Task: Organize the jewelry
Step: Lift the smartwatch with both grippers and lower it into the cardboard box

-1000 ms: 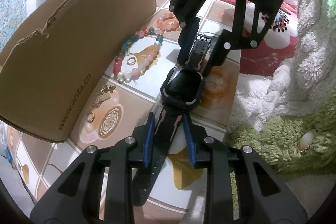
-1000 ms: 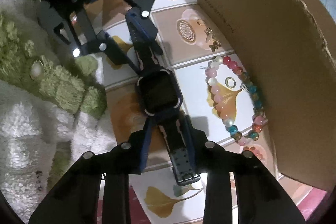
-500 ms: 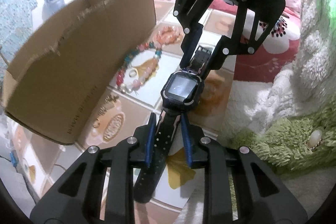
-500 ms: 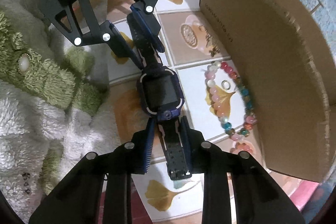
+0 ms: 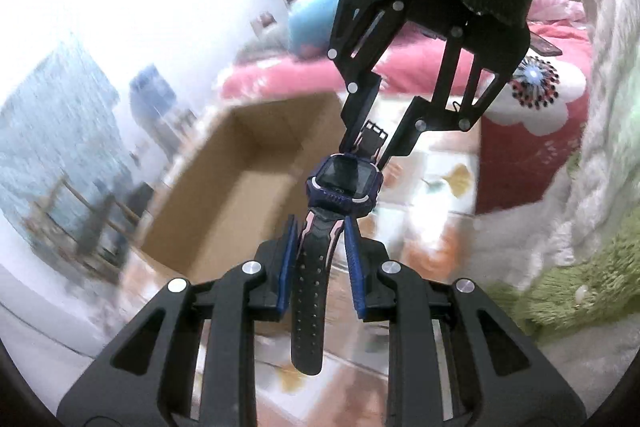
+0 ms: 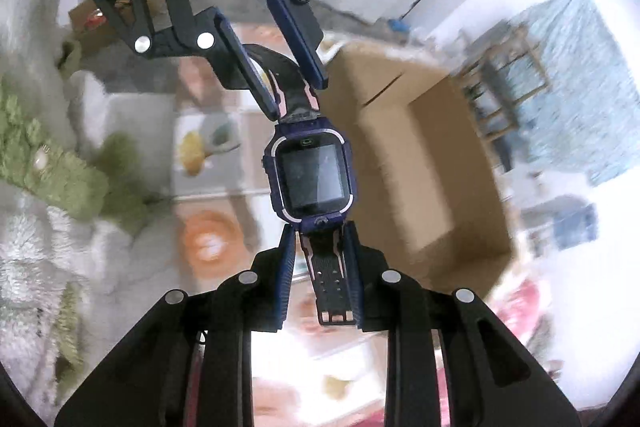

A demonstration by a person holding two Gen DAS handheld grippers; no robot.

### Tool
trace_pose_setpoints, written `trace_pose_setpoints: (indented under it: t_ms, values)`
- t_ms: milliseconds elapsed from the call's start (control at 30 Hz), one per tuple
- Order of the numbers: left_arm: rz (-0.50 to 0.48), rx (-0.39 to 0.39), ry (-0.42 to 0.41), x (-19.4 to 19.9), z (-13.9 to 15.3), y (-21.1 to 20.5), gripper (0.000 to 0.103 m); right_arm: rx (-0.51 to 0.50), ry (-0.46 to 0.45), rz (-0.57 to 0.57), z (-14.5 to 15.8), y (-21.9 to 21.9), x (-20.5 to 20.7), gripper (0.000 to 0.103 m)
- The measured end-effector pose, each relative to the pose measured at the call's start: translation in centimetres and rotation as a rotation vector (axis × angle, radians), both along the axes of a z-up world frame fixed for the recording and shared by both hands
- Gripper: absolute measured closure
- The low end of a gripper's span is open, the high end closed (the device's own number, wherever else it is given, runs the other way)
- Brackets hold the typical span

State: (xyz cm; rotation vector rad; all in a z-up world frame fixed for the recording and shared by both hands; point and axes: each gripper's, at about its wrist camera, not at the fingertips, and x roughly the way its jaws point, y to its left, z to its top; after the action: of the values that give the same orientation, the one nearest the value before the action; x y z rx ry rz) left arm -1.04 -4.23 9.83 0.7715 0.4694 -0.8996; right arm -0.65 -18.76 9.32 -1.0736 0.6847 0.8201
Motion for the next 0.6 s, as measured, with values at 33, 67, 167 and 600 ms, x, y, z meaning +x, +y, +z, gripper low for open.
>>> trace_pose_setpoints:
  t_ms: [33,67,167,600]
  values:
    - [-0.004,0.010,-0.040,0.6,1.2,0.0,0.081,-0.002,-0.039,0.007,1.0,0.1,0.5,0.079]
    - [-0.007,0.019,-0.068,1.0,1.9,-0.1,0.081,-0.004,-0.062,0.008,1.7,0.1,0.9,0.079]
    - [-0.007,0.060,-0.139,3.4,3.5,-0.5,0.081,-0.009,-0.116,0.015,3.2,0.2,3.3,0.079]
    - [-0.005,0.246,-0.036,19.2,-2.2,-3.1,0.081,-0.072,0.016,0.029,-2.5,0.2,17.5,0.079]
